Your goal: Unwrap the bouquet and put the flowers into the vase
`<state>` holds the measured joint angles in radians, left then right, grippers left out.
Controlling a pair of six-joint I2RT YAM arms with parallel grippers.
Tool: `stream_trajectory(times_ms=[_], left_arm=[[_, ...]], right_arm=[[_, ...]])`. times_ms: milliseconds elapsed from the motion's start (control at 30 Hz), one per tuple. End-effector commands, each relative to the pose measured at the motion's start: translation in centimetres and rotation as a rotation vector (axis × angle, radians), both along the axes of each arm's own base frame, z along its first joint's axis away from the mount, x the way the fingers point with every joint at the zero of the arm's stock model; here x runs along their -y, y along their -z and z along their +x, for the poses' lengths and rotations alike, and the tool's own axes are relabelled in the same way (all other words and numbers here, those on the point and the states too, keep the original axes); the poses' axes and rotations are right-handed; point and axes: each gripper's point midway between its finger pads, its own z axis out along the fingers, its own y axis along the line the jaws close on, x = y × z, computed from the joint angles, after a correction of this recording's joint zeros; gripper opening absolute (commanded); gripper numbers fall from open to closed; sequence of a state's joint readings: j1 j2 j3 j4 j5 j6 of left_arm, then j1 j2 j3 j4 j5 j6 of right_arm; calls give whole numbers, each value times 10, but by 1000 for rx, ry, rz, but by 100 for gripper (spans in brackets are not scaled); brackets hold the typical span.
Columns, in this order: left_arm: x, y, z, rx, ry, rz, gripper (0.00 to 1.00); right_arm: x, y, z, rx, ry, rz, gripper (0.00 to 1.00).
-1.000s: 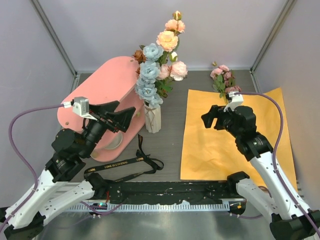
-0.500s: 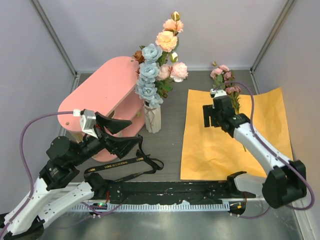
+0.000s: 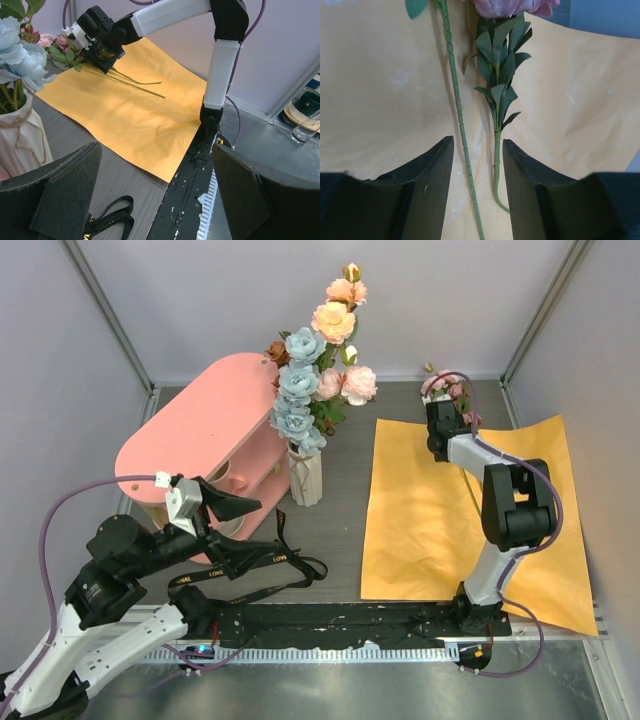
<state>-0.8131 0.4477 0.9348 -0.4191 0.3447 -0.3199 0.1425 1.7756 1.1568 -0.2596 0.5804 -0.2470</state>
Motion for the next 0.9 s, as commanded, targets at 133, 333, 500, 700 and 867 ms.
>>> stream_trajectory(times_ms=[133,333,500,700,867], left_arm=[[-2,-3,-6,63,31,28,96],[5,-1,-9,36,70,27,96],[4,-1,-6,37,53,23,96],[3,-3,-6,20,43,12,96],[5,-4,-2,-9,32,-2,96]], right_arm=[[11,8,38,12,-56,-137,45],[23,22,40,-5,-14,-166,41],[33,42,37,-44,19,-182,37],[35,51,40,-55,15,-193,24],[23,38,44,-18,-21,-200,6]])
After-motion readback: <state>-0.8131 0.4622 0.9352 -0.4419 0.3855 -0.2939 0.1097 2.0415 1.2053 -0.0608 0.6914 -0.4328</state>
